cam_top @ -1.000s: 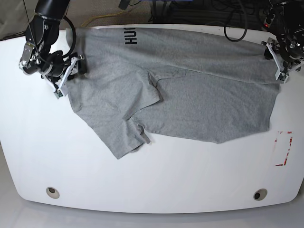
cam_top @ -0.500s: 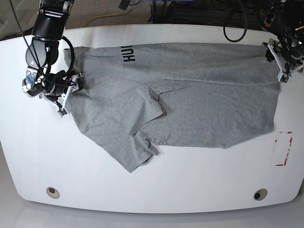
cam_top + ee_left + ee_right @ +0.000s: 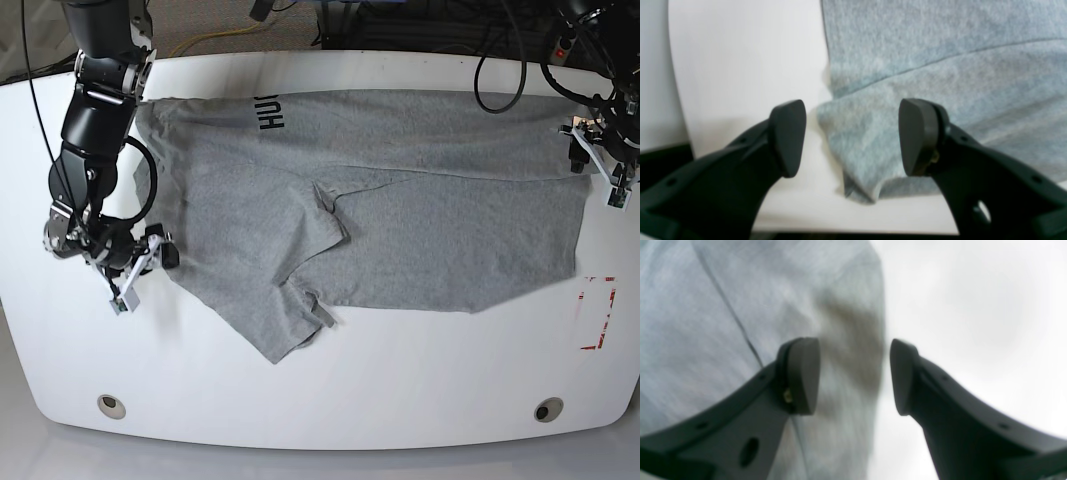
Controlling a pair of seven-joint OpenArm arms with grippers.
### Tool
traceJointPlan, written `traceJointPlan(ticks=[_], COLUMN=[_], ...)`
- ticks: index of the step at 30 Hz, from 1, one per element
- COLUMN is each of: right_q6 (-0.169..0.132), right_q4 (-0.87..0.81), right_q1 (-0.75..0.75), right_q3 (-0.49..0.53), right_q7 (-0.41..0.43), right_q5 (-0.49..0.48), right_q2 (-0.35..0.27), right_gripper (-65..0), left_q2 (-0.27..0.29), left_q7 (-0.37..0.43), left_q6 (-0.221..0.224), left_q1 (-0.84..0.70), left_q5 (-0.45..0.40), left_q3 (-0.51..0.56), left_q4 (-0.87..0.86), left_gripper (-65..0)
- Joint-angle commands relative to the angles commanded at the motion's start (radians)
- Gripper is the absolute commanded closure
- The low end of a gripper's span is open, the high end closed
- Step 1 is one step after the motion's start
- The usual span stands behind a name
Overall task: Fold the T-shirt properly
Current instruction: 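Release the edge and move the right gripper to the shirt's sleeve side, then grasp the shirt's hem corners with both grippers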
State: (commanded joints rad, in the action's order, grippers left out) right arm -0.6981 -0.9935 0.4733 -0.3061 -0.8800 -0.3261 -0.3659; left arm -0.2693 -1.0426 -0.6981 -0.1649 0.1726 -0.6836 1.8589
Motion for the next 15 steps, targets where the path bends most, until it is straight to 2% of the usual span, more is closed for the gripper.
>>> traceJointPlan(ticks=[4, 7, 12, 15], right_q6=[0.000, 0.000, 0.000, 0.000], right_q4=[0.117, 0.227, 0.476, 0.574], right_q1=[0.068, 0.107, 0.178, 0.196], right_q3=[0.035, 0.035, 0.037, 0.040], right_q7=[0.115, 0.239, 0.457, 0.540], right_q5=[0.112, 0.195, 0.273, 0.304], right_q2=[0.006, 0.008, 0.002, 0.000], right_gripper=[-32.0, -32.0, -32.0, -32.0], left_q2=[0.043, 0.080, 0.104, 0.104], left_q7=[0.000, 0.000, 0.000, 0.000], left_q6=[0.000, 0.000, 0.000, 0.000], left_q1=[0.052, 0.077, 0.114, 0.117], left_q5=[-0.086, -0.137, -0.169, -0.170], left_q3=[0.017, 0.021, 0.021, 0.023], left_q4=[0.000, 0.002, 0.002, 0.002], left_gripper=[-40.3, -40.3, -40.3, -40.6])
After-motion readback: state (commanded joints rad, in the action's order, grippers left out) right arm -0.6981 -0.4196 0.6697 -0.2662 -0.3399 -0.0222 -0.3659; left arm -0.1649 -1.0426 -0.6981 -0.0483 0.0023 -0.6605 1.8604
